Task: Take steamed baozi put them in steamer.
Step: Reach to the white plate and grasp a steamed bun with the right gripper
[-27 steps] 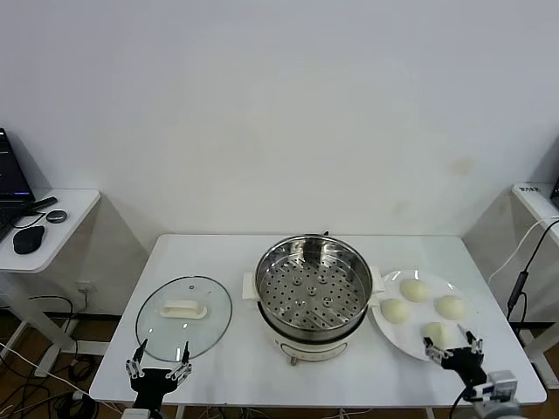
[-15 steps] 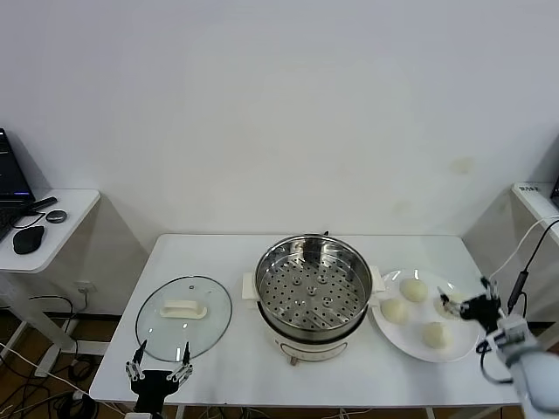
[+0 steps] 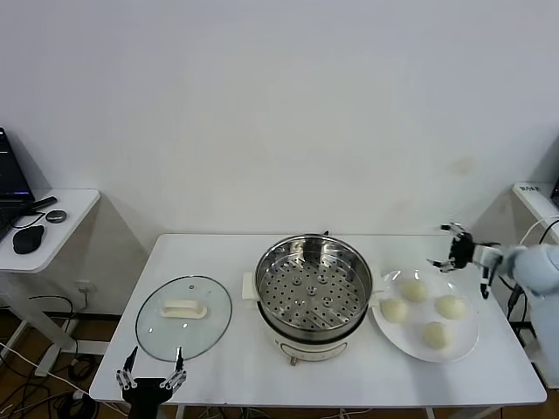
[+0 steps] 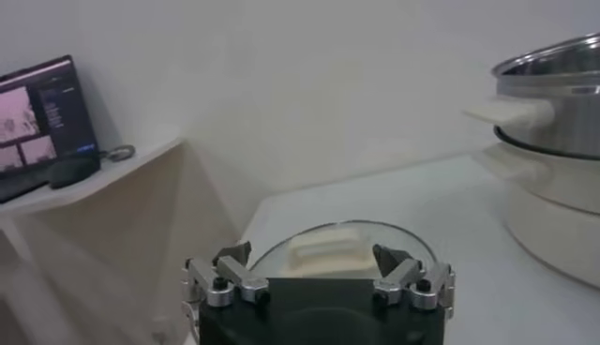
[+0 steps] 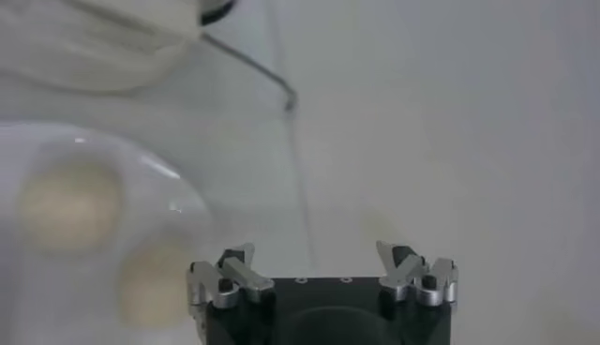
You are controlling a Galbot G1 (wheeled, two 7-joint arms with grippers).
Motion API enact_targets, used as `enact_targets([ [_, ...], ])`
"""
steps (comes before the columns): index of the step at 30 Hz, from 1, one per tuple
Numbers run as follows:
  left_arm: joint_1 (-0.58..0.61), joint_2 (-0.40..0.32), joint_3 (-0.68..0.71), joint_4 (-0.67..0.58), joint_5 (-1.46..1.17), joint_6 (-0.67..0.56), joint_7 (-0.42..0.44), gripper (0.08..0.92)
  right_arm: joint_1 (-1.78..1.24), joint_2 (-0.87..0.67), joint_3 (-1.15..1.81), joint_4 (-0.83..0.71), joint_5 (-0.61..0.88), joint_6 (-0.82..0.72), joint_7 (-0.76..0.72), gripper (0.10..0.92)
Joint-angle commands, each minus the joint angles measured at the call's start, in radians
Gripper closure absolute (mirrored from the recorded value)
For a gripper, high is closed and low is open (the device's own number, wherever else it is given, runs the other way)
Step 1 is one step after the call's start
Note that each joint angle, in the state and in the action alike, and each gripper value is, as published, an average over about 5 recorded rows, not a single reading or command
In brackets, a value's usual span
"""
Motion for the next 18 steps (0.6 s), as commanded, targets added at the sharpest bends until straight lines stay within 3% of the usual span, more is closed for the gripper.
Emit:
enact_targets([
  [1,0.023,-0.006,0.0,-0.021,0.007,-0.004,-0.011,0.177,0.438,-0.033,-0.611,-0.259,0.012,-0.01,-0.219,0.203],
  [8,0.043,-0.007,-0.006,-0.03,0.004,-0.008,-0.017,0.177,0.482,0.041,-0.706,-0.344,-0.019,-0.033,-0.257,0.203],
  [18,0.045,-0.006,-0.003,-0.021,0.004,-0.007,-0.017,0.177,0.397,0.062,-0.623,-0.37,-0.008,-0.109,-0.281,0.203],
])
